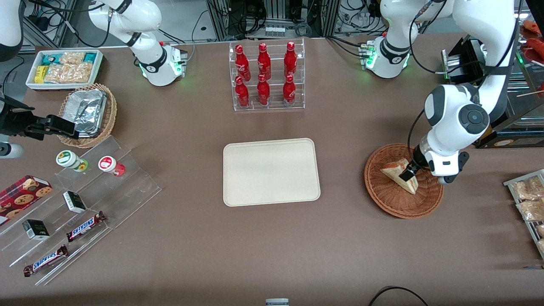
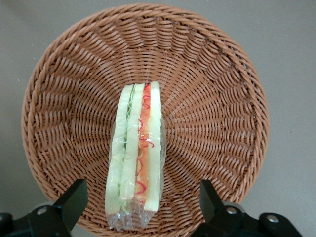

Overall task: Place sandwich from basket to tray
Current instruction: 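Lower the left gripper and close it on the wrapped sandwich, then lift the sandwich and carry it over the cream tray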

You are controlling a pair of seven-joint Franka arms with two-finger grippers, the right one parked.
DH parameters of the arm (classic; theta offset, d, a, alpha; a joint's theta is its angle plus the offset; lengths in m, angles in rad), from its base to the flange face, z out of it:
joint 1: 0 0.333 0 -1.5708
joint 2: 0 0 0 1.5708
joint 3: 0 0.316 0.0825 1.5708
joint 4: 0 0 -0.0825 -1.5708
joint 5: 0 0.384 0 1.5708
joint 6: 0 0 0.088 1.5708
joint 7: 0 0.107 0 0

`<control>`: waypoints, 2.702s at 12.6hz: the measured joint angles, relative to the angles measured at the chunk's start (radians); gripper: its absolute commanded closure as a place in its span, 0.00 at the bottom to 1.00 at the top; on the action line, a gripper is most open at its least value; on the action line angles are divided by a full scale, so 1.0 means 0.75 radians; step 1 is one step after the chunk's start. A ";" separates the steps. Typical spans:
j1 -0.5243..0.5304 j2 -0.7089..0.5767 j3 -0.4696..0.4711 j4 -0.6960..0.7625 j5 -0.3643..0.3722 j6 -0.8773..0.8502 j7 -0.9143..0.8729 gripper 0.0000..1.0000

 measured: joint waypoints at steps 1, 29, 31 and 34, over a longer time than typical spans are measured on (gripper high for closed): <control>-0.002 0.011 0.000 -0.001 0.000 0.011 -0.007 0.00; -0.208 0.048 -0.024 0.213 0.002 -0.301 0.298 1.00; -0.294 0.060 -0.027 0.227 0.002 -0.301 0.326 1.00; -0.439 0.101 -0.030 0.286 0.002 -0.303 0.343 1.00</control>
